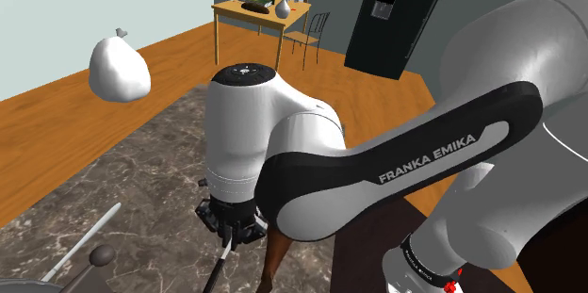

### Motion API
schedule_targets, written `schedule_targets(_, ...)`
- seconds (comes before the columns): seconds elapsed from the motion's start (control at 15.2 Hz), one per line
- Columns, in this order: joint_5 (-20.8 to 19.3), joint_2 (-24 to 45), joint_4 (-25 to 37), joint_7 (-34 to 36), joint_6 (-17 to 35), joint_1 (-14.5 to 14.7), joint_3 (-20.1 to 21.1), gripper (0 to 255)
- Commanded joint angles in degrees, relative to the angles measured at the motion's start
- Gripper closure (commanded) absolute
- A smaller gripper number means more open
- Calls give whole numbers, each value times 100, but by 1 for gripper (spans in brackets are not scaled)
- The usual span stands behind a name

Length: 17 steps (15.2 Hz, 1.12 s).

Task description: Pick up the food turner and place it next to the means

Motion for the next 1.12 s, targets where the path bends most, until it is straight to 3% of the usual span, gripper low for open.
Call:
schedule_targets(0.0, -12, 24, -30, 12, 54, 1, 10, 255)
schedule_targets(0.4, -13, 25, -29, 12, 53, 1, 10, 255)
schedule_targets(0.46, -13, 25, -29, 12, 53, 1, 10, 0)
schedule_targets(0.79, -13, 25, -29, 12, 54, 1, 10, 0)
schedule_targets(1.06, 217, -437, 366, -184, -741, 15, -169, 0)
